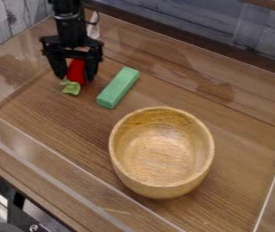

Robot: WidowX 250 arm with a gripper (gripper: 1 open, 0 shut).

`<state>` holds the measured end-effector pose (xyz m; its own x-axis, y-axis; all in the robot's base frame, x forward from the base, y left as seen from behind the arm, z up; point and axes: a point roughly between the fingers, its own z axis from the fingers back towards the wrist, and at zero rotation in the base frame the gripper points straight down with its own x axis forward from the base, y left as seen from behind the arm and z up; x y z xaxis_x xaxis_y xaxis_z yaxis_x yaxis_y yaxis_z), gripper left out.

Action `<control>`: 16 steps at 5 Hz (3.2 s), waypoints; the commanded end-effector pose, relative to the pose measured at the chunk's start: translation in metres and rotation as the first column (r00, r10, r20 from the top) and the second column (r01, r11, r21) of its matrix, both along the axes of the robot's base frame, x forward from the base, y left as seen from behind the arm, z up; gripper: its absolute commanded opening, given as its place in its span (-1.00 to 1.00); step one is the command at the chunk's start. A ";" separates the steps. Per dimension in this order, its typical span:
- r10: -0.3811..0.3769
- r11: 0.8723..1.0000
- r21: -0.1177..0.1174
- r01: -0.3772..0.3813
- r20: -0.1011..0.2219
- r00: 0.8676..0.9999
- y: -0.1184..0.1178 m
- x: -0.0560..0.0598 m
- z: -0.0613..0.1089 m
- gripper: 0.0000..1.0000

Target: Move the red fruit to the right

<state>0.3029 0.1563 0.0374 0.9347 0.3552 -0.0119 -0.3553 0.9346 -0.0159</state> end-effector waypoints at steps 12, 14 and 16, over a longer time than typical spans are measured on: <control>-0.204 0.979 0.057 0.197 0.194 0.960 -0.092 0.070 0.086 -1.00; -0.322 0.947 0.056 0.317 0.184 0.929 -0.144 0.067 0.062 -1.00; -0.303 0.953 0.060 0.297 0.177 0.936 -0.168 0.069 0.042 -1.00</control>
